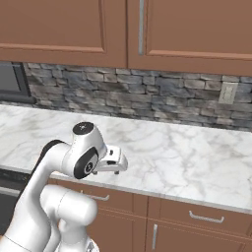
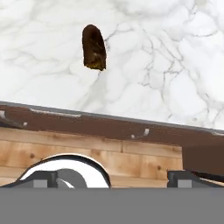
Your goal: Place the onion and sweet potato inside the fridge drawer. Close the drawer after placing the vegetables.
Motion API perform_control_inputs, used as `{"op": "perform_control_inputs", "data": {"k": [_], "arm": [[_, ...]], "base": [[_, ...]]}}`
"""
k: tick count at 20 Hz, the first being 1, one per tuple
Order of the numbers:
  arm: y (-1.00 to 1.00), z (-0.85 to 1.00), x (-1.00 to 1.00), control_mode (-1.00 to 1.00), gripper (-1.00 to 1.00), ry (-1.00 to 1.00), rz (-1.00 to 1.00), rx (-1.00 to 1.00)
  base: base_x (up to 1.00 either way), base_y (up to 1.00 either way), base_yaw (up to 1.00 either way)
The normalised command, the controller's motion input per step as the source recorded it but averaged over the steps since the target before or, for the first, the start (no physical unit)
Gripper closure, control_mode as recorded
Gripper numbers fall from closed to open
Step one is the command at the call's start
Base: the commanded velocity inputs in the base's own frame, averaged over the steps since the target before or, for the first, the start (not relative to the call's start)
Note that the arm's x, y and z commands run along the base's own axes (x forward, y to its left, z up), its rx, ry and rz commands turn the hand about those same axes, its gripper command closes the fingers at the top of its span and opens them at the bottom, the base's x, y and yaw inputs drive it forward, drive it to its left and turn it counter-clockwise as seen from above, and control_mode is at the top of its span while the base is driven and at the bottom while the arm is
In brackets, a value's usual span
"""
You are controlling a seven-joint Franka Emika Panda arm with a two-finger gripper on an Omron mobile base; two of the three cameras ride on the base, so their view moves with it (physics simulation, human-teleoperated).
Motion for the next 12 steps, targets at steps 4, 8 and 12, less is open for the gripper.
{"op": "perform_control_inputs", "data": {"k": [4, 8, 12], "arm": [[-0.16, 0.00, 0.85, -1.00, -1.00, 0.01, 0.09, 0.04], [0.00, -0.06, 0.89, -1.00, -1.00, 0.05, 0.05, 0.00], [0.31, -0.23, 0.57, -1.00, -1.00, 0.05, 0.00, -0.01]], "base": [[0.00, 0.00, 0.00], [0.00, 0.00, 0.00], [0.00, 0.00, 0.00]]}}
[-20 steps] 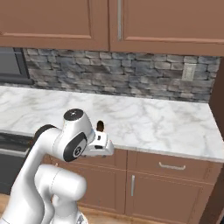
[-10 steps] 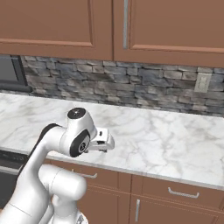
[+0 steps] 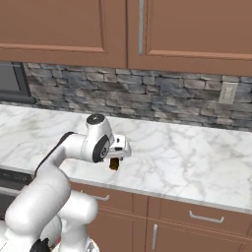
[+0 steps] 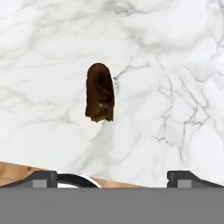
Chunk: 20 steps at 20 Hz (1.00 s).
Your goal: Place the onion and sweet potato inside the fridge drawer. Close the drawer after placing the vegetables.
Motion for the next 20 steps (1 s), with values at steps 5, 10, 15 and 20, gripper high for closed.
{"op": "perform_control_inputs", "data": {"k": [5, 10, 15, 20], "arm": [[0.24, -0.26, 0.42, -1.00, -1.00, 0.06, 0.00, -0.03], [0.07, -0.29, 0.37, -1.00, -1.00, 0.00, 0.00, 0.00], [0.00, -0.45, 0.26, -1.00, -1.00, 0.00, 0.00, 0.00], [0.00, -0.43, 0.22, -1.00, -1.00, 0.02, 0.00, -0.01]], "base": [[0.00, 0.00, 0.00], [0.00, 0.00, 0.00], [0.00, 0.00, 0.00], [0.00, 0.00, 0.00]]}}
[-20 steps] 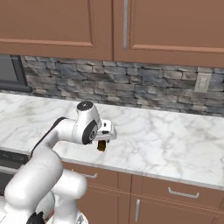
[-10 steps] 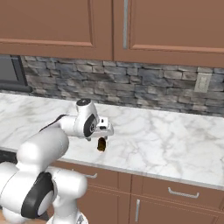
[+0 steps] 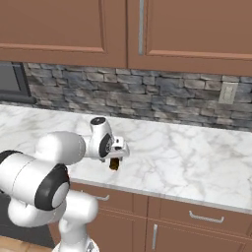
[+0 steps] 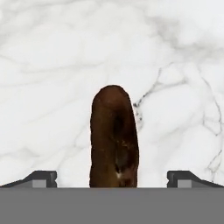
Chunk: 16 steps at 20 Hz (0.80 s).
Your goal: Place the onion and sweet potato inside the fridge drawer. Close the drawer after placing the vegetables.
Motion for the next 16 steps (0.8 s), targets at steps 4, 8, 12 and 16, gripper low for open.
{"op": "perform_control_inputs", "data": {"k": [4, 8, 12, 16], "arm": [[0.00, -0.47, 0.11, -1.00, -1.00, 0.03, 0.00, -0.02], [0.00, -0.43, 0.10, -1.00, 1.00, 0.04, 0.00, -0.01], [0.00, -0.28, 0.14, -1.00, 1.00, 0.05, 0.00, -0.01], [0.00, -0.15, 0.01, -1.00, 1.00, 0.00, 0.01, 0.00]], "base": [[0.00, 0.00, 0.00], [0.00, 0.00, 0.00], [0.00, 0.00, 0.00], [0.00, 0.00, 0.00]]}}
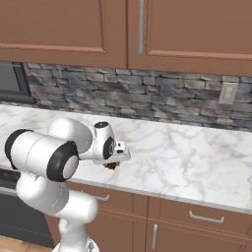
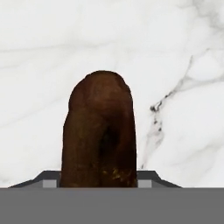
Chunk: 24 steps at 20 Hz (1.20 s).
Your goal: Place the onion and sweet potato inside the fridge drawer. Close the drawer after placing the vegetables.
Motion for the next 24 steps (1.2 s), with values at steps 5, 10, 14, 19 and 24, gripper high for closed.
{"op": "perform_control_inputs", "data": {"k": [5, 10, 14, 19, 24], "arm": [[0.00, 0.53, -0.63, -1.00, 1.00, -0.16, 0.02, 0.00], [0.00, 1.00, -1.00, -1.00, 1.00, -0.25, 0.01, 0.00], [0.05, 0.89, -0.99, -1.00, 1.00, -0.07, 0.00, 0.00], [0.20, 0.55, -0.93, -1.00, 1.00, -0.05, 0.00, 0.00], [0.24, 0.15, -0.59, -1.00, 1.00, -0.03, 0.00, 0.00]], "base": [[0.00, 0.00, 0.00], [0.00, 0.00, 0.00], [0.00, 0.00, 0.00], [0.00, 0.00, 0.00], [0.00, 0.00, 0.00]]}}
